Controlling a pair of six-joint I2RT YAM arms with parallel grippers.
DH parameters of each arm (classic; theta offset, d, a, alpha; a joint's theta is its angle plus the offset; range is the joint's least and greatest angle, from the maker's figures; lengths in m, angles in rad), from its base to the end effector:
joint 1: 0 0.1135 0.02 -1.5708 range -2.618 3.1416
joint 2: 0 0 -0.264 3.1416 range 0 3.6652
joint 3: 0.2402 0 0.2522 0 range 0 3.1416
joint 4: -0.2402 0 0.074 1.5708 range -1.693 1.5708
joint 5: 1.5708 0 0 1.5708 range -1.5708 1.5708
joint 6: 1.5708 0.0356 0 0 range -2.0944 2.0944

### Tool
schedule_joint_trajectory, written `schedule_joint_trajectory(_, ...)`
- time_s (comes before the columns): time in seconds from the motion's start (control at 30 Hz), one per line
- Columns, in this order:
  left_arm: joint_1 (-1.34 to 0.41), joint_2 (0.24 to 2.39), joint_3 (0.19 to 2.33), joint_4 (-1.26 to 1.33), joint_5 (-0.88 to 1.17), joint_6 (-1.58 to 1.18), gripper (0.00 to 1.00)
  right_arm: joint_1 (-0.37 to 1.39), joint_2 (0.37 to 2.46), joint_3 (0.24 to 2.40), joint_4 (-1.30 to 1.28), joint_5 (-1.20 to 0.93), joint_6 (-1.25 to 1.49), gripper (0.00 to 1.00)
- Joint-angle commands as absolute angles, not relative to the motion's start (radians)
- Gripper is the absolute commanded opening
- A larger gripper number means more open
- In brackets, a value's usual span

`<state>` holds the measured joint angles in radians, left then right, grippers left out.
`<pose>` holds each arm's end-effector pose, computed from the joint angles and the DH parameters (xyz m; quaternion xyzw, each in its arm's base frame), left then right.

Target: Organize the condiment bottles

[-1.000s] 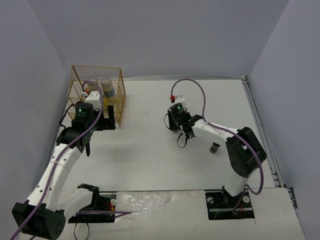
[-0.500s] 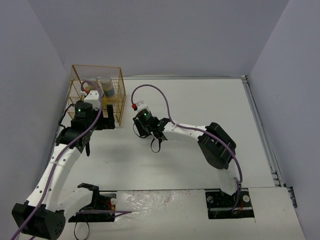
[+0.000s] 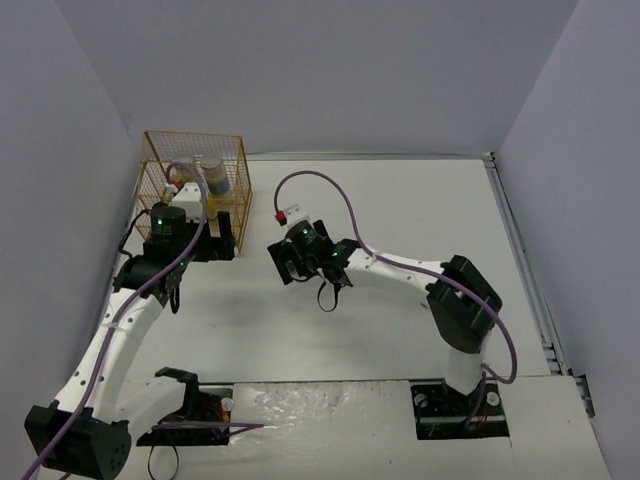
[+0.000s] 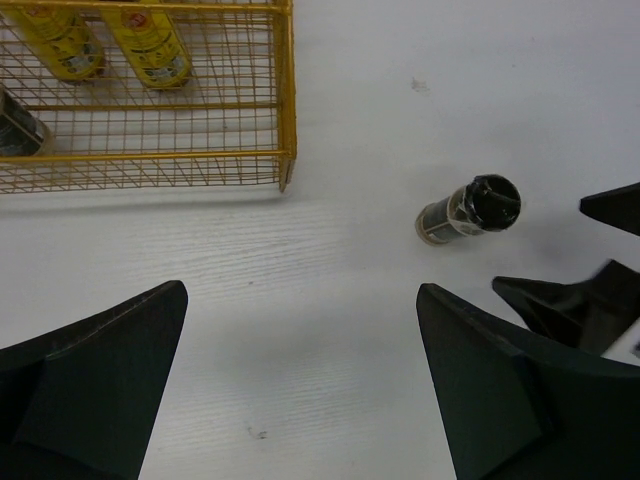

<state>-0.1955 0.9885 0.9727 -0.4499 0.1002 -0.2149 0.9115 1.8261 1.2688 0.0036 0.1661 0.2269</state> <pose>0.2136 -0.0459 0.3410 0.0180 0.8503 -0.1485 0.5045 0.2614 0.3277 0.2329 -0.2541 0.8335 0.2005 0.4478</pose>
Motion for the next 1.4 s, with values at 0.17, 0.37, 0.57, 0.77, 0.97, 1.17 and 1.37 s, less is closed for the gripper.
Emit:
schedule_joint_trajectory(0.17,-0.295,1.122,1.007,-0.316,0.231,-0.264,0.97,0.888,1.272,1.019,-0.151,0.424,0.262,1.0)
schedule_joint_trajectory(0.37,-0.437,1.236,1.055,-0.287,0.137,-0.358,0.97,0.779,0.964,0.893,-0.164,0.48,0.323,1.0)
schedule_joint_trajectory(0.57,-0.559,1.374,1.105,-0.271,-0.031,-0.367,0.97,0.735,0.854,0.842,-0.165,0.463,0.327,1.0)
schedule_joint_trajectory(0.77,-0.608,1.498,1.182,-0.285,-0.106,-0.368,0.97,0.732,0.825,0.803,-0.166,0.416,0.354,1.0)
schedule_joint_trajectory(0.97,-0.63,1.571,1.232,-0.301,-0.16,-0.376,0.94,0.732,0.81,0.778,-0.167,0.384,0.371,1.0)
schedule_joint_trajectory(1.17,-0.632,1.608,1.246,-0.307,-0.167,-0.399,0.74,0.732,0.795,0.759,-0.167,0.371,0.387,1.0)
schedule_joint_trajectory(1.37,-0.634,1.591,1.239,-0.321,-0.158,-0.412,0.38,0.732,0.8,0.752,-0.166,0.376,0.388,1.0)
